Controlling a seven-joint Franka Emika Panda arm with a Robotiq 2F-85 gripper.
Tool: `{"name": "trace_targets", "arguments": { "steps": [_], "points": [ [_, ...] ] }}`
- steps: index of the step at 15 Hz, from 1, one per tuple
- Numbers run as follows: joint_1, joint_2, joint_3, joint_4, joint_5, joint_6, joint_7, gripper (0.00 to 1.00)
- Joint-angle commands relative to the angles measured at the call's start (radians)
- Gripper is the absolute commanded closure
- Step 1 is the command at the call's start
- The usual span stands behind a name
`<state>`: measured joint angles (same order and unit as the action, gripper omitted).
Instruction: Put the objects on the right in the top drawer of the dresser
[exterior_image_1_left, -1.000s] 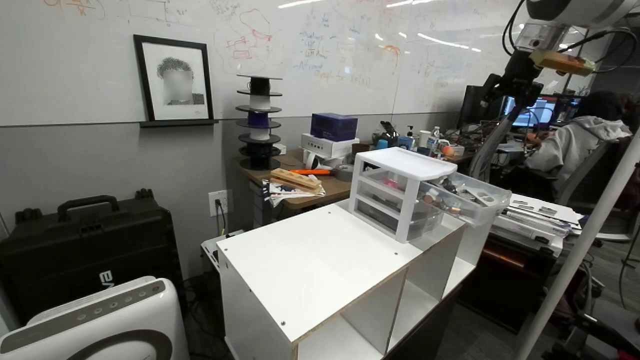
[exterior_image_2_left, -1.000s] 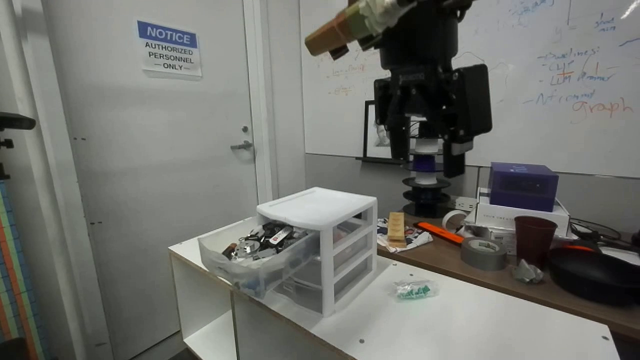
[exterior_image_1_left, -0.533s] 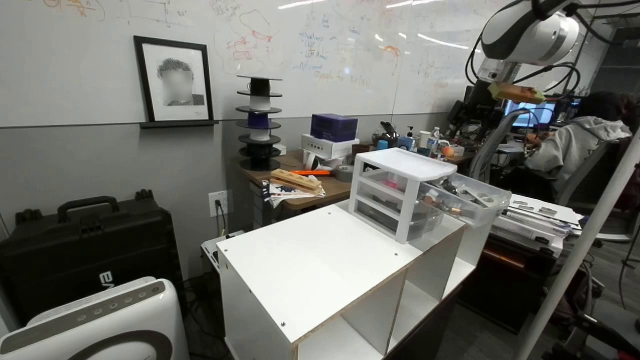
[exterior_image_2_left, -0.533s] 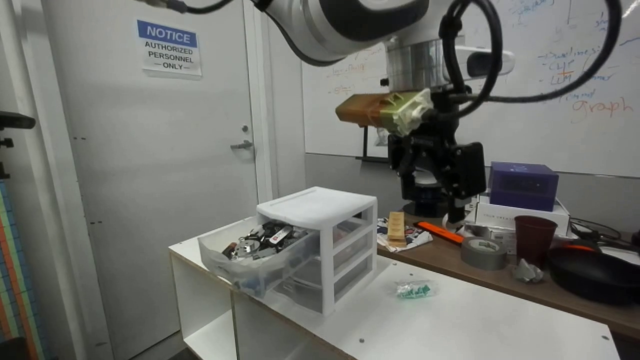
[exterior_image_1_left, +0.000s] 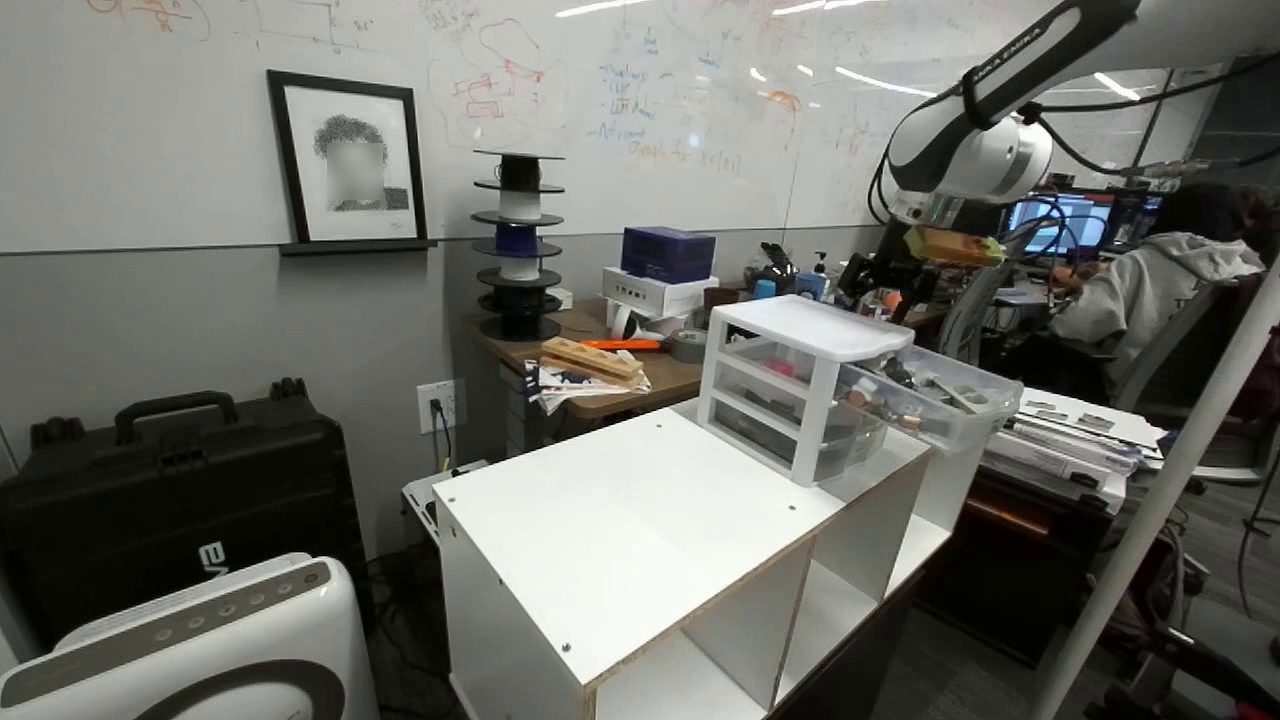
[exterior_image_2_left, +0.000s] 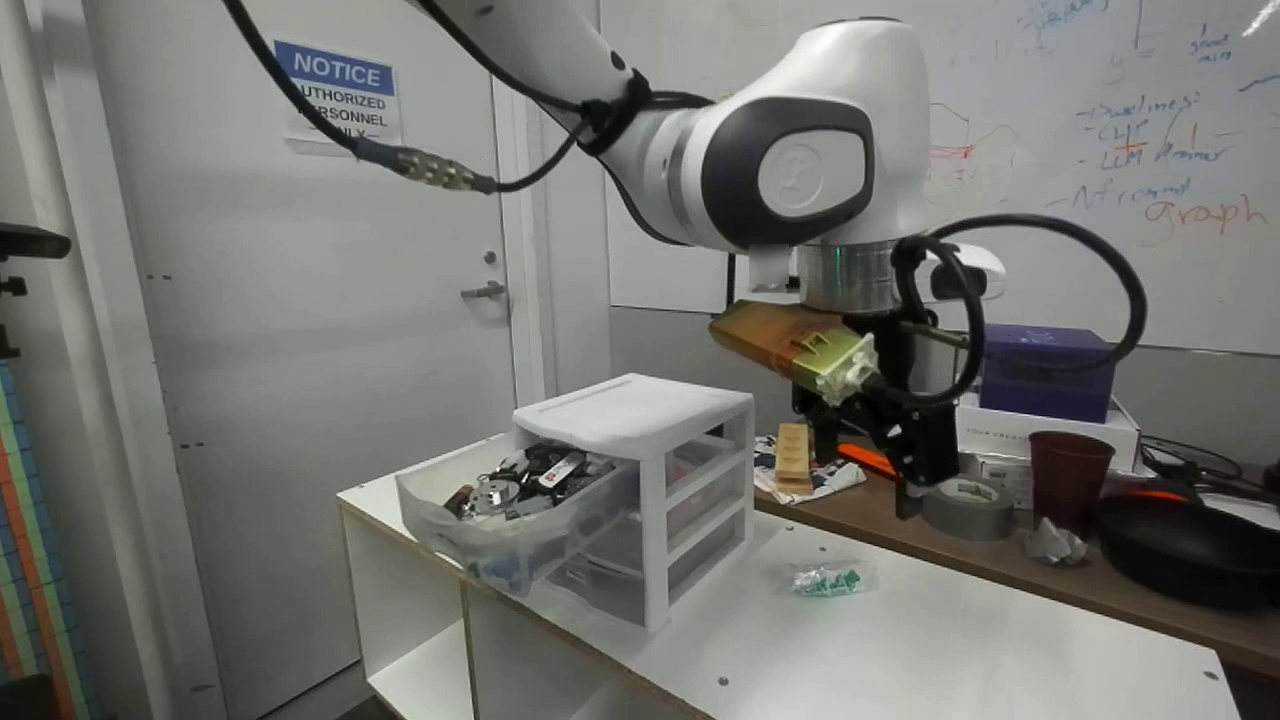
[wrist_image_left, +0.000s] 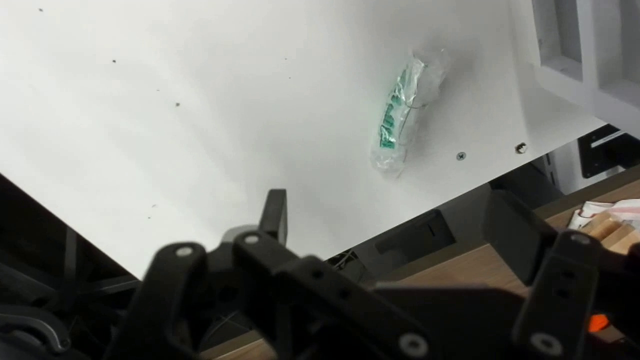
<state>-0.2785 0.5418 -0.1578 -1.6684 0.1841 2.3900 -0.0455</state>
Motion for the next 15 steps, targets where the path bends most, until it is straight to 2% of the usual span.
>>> {"name": "trace_targets", "arguments": {
  "steps": [1,8,15],
  "points": [
    [-0.024,0.115,0.041,0.12,0.037,0.033,0.011,0.0],
    [-0.036,0.269,0.087,0.272,0.073,0.016,0.056,0.0],
    [-0.046,0.328,0.091,0.274,0.065,-0.001,0.063,0.0]
  ]
}}
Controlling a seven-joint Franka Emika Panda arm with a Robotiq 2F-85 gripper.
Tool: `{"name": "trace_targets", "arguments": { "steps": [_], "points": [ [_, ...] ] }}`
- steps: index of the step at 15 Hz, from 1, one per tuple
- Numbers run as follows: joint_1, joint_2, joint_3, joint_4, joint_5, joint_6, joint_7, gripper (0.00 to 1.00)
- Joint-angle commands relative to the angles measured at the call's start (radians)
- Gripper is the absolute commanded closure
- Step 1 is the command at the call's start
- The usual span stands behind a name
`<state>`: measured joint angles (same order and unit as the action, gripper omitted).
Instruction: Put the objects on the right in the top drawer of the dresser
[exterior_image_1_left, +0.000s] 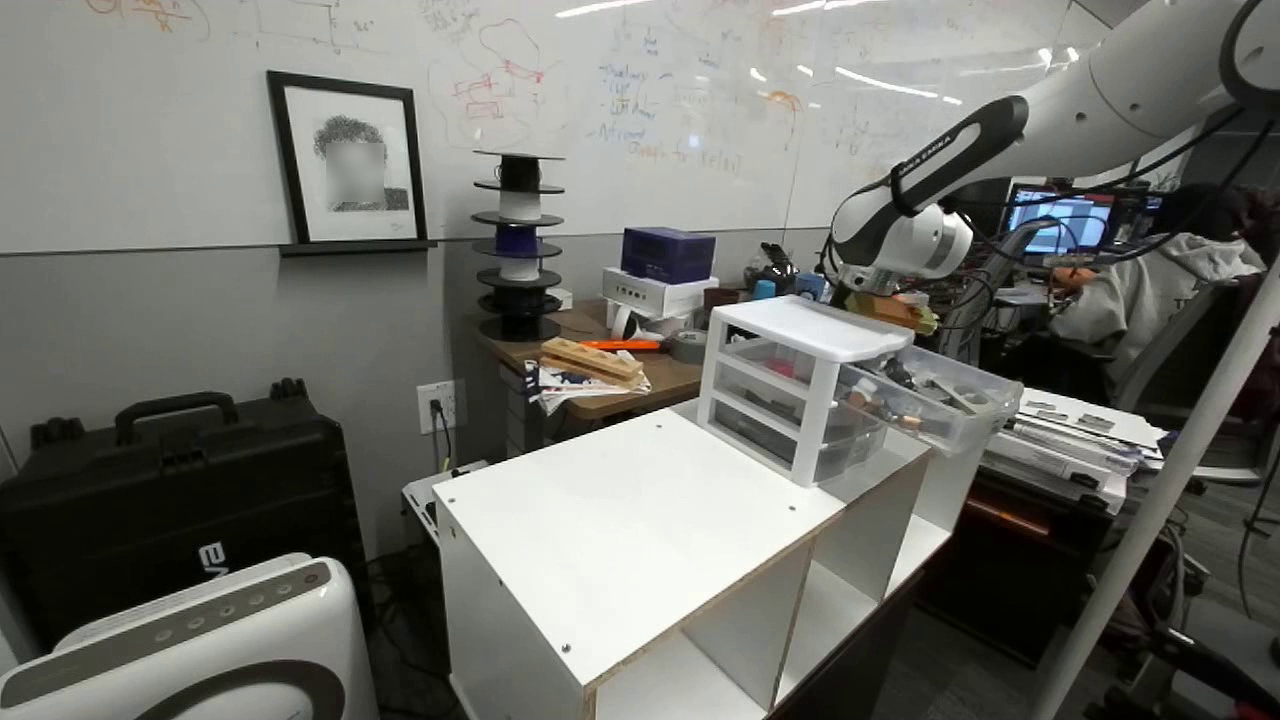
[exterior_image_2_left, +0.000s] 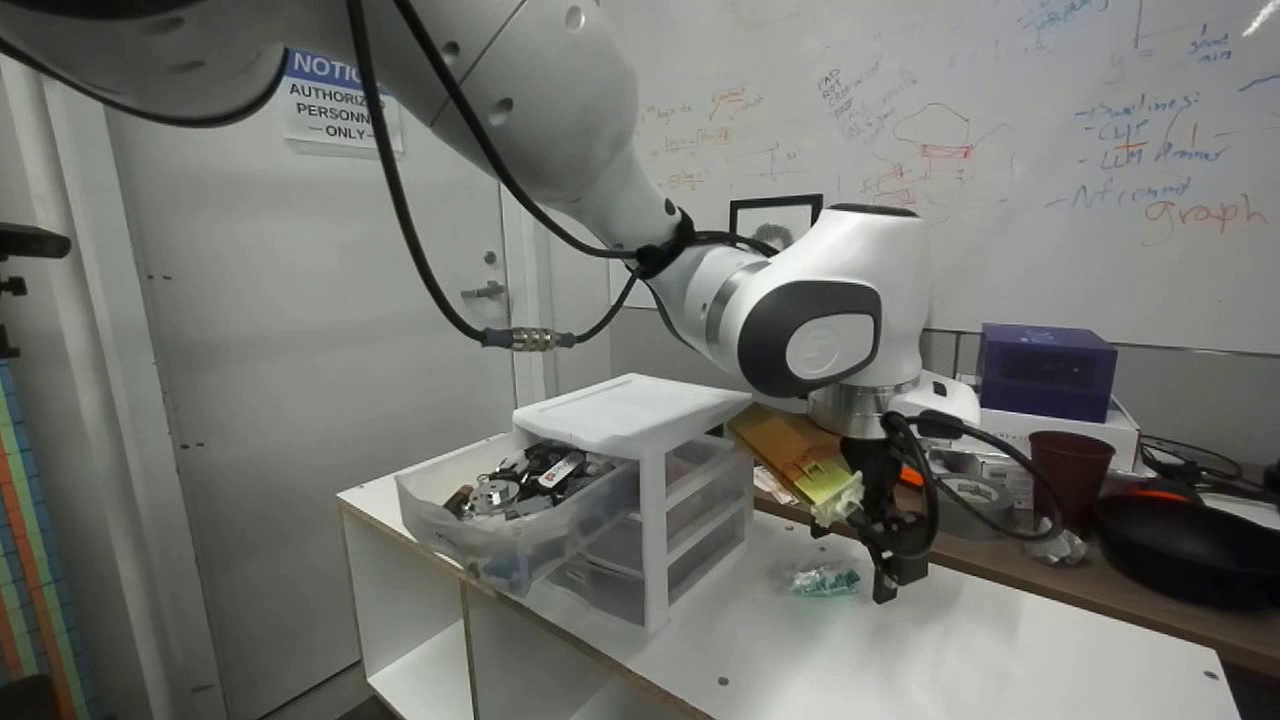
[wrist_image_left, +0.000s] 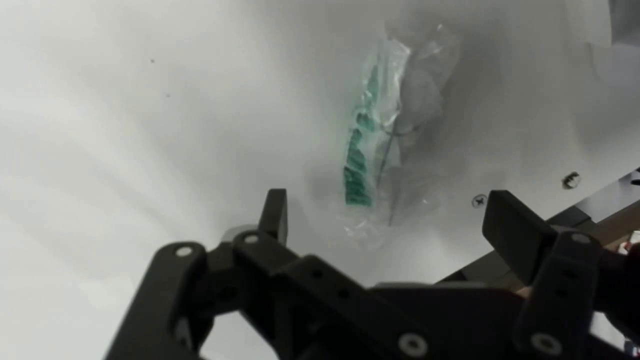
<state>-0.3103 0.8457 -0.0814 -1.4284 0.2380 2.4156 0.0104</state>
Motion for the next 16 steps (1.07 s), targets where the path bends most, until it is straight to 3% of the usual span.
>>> {"name": "trace_targets", "arguments": {
  "steps": [1,2,11,13,16],
  "points": [
    [-0.012,0.016,0.015,0.018,0.012,-0.03,0.011,0.11],
    [-0.013,0.016,0.02,0.013,0.015,-0.035,0.007,0.26],
    [0.005,-0.033,-0.001,-0.027,-0.007,-0.077,0.018,0.95],
    [0.01,-0.061,-0.016,-0.052,-0.017,-0.081,0.026,1.0],
    [0.019,-0.125,-0.048,-0.112,-0.051,-0.097,0.028,0.96]
  ]
}}
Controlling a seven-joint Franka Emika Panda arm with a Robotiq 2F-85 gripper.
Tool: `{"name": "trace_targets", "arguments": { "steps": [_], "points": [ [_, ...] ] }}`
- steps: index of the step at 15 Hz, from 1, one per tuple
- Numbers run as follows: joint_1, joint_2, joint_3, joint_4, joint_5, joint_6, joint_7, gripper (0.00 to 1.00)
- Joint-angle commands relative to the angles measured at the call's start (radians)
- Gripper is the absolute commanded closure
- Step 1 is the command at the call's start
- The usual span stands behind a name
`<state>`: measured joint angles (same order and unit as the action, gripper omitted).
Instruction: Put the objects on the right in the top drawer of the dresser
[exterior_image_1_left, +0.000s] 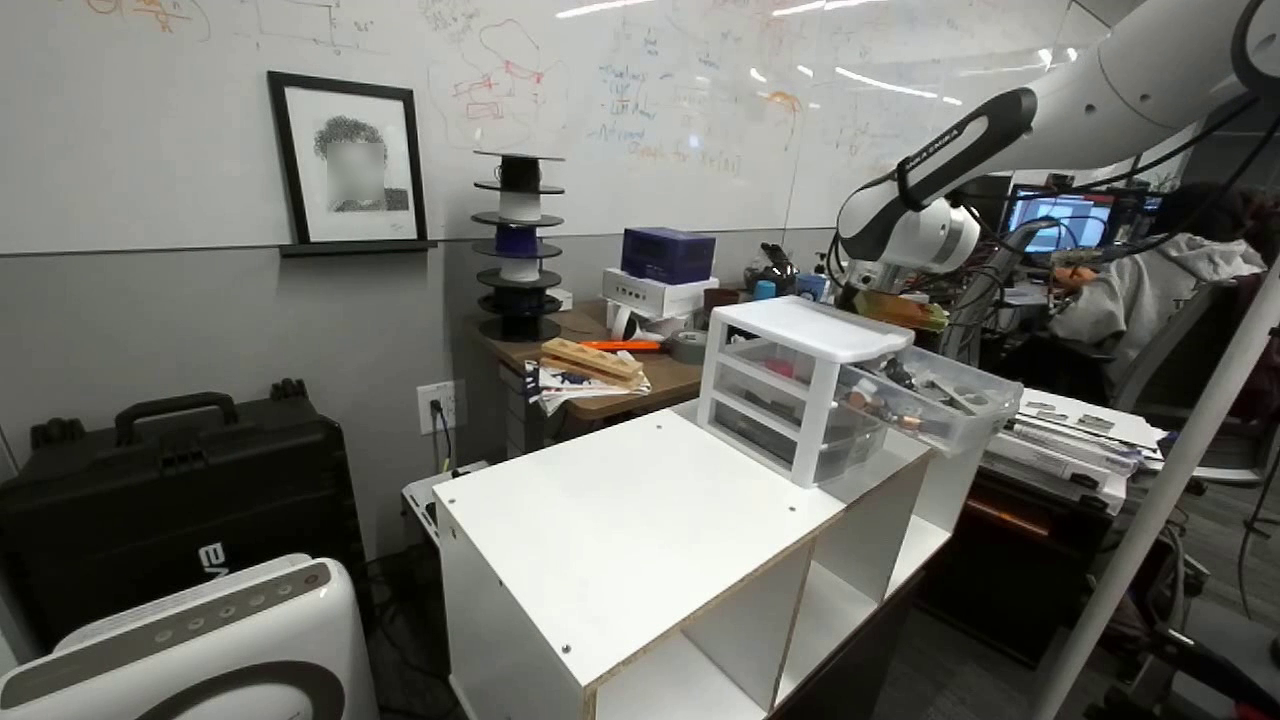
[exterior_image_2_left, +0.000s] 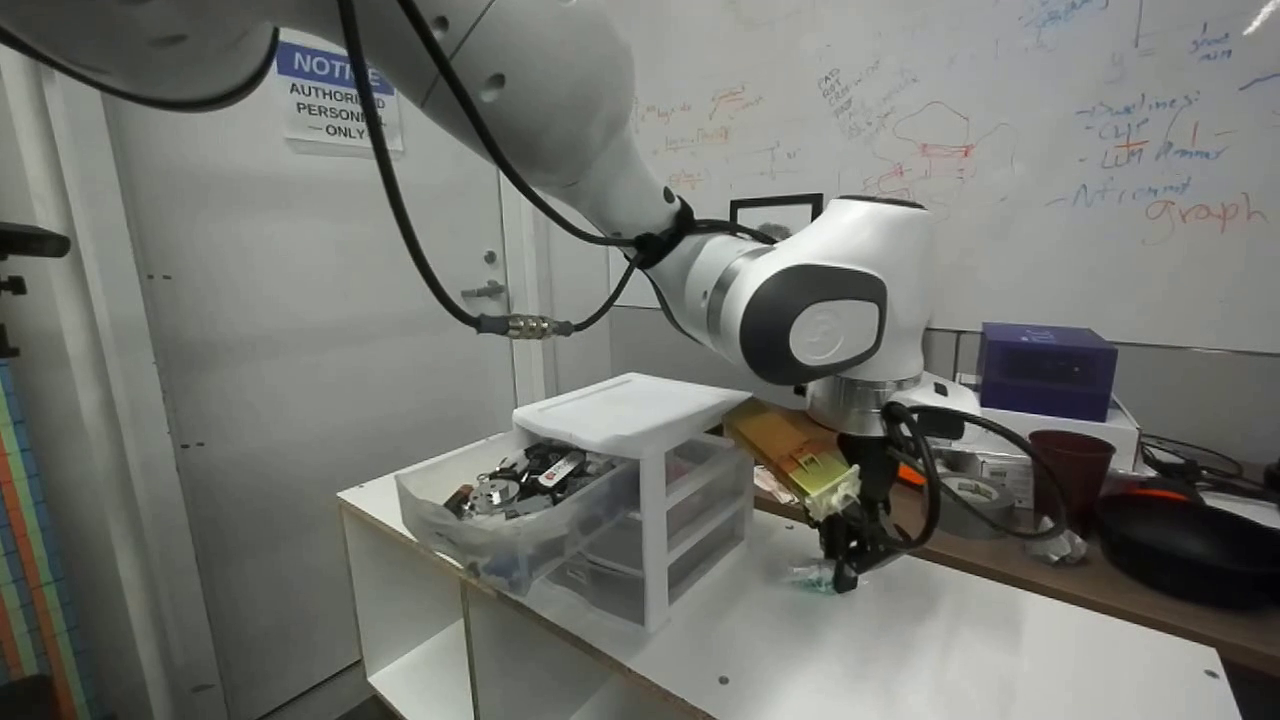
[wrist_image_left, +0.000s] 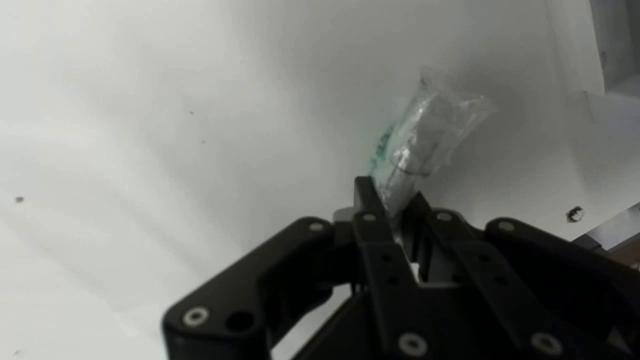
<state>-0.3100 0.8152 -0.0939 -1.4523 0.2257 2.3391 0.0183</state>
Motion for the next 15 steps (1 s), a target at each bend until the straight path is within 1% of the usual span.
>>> {"name": "trace_targets", "arguments": {
  "steps": [1,4,7,12,15],
  "points": [
    [0.023,-0.125,-0.046,-0.114,-0.052,-0.03,0.024,0.96],
    [0.042,-0.253,-0.078,-0.221,-0.106,-0.038,0.019,0.96],
    [0.076,-0.396,-0.098,-0.33,-0.172,-0.052,0.025,0.96],
    [0.134,-0.641,-0.067,-0.535,-0.225,-0.059,-0.002,0.96],
    [0.18,-0.781,-0.037,-0.656,-0.248,-0.097,0.001,0.96]
  ]
}}
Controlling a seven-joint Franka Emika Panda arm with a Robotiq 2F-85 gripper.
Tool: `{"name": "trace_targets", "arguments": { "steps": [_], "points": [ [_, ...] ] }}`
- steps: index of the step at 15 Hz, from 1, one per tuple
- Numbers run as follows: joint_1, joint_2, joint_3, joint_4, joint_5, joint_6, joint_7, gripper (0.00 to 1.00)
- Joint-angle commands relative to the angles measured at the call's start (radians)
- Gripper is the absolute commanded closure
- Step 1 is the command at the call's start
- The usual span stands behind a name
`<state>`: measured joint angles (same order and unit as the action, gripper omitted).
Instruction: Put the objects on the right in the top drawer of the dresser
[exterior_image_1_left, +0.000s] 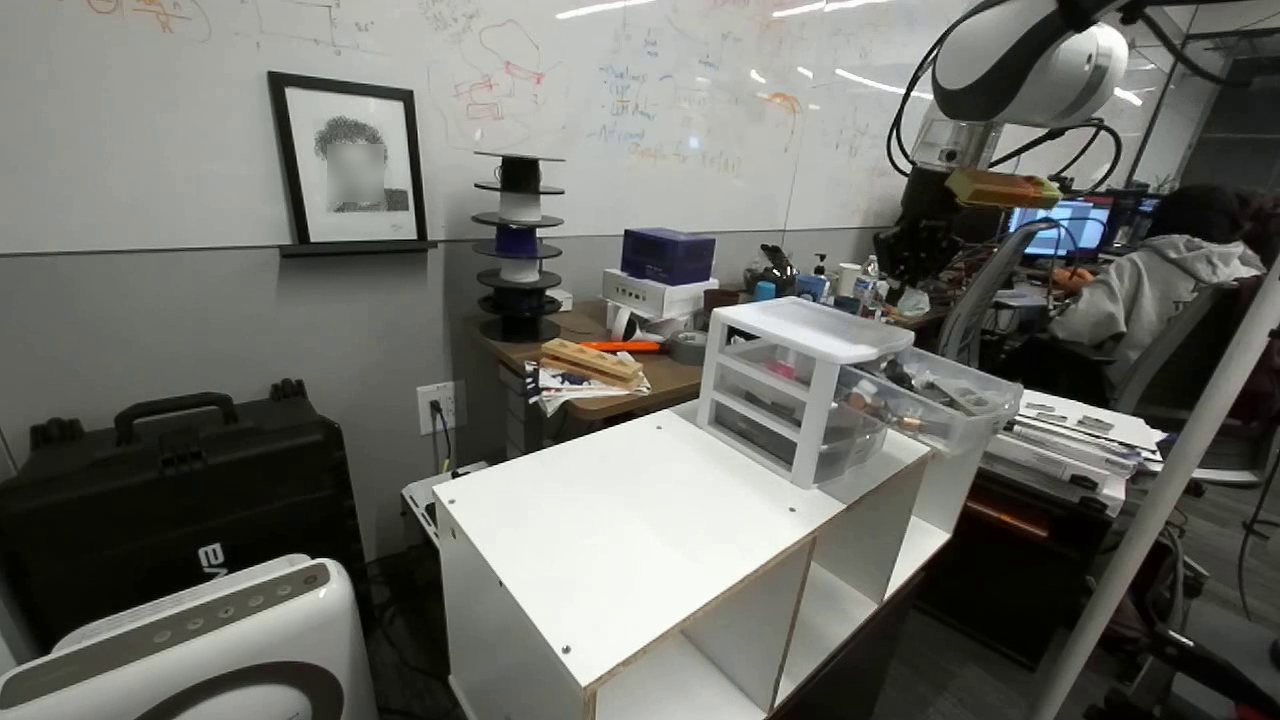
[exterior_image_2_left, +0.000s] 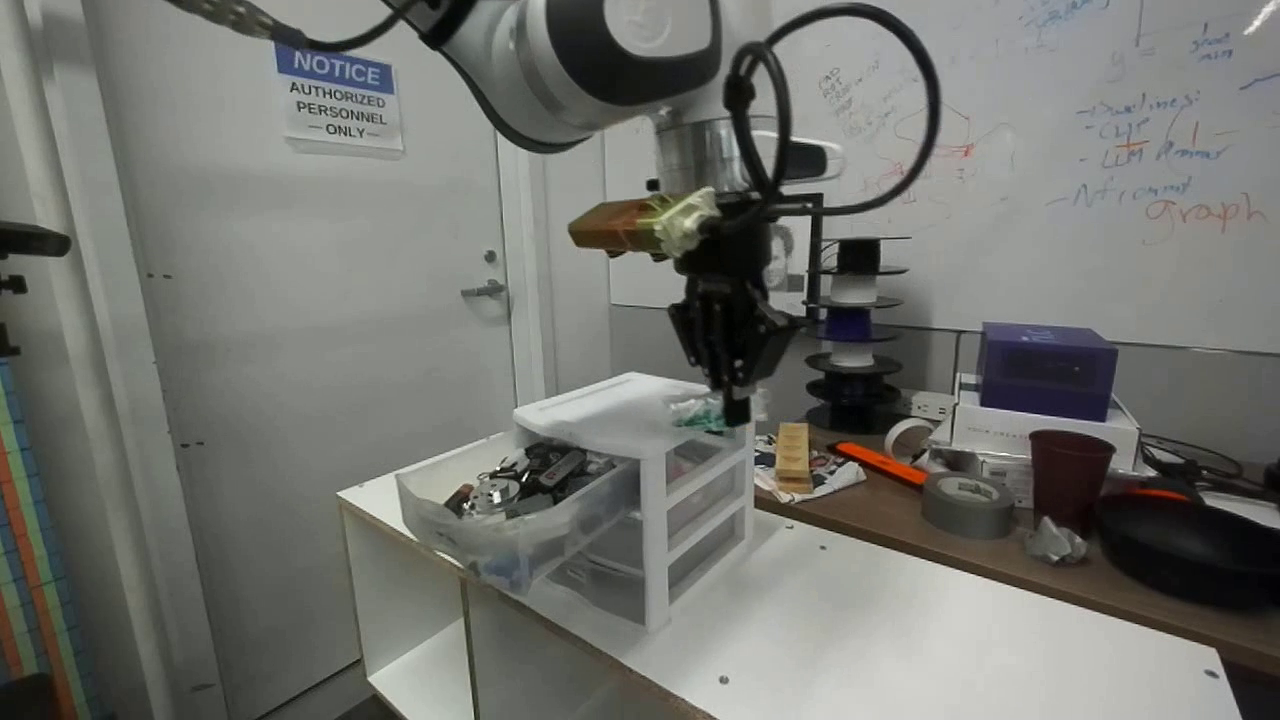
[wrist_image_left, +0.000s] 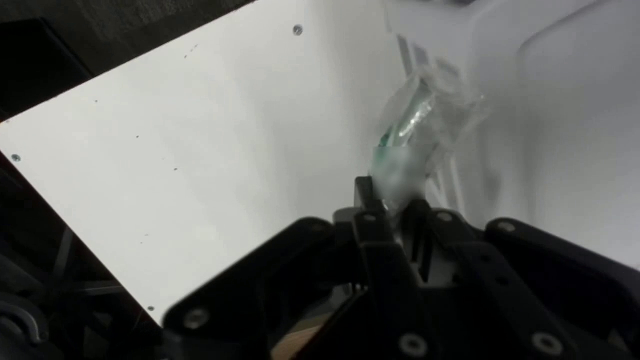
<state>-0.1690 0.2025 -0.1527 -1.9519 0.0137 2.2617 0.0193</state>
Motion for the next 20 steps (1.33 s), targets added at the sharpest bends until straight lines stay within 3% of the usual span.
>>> {"name": "trace_targets", "arguments": {
  "steps": [1,8,16,20],
  "points": [
    [0.054,-0.213,0.033,-0.201,-0.048,-0.019,-0.008,0.96],
    [0.106,-0.358,0.096,-0.37,-0.077,-0.102,-0.009,0.96],
    [0.083,-0.347,0.082,-0.447,-0.151,-0.102,0.004,0.96],
    [0.074,-0.331,0.075,-0.46,-0.128,-0.048,0.037,0.96]
  ]
}}
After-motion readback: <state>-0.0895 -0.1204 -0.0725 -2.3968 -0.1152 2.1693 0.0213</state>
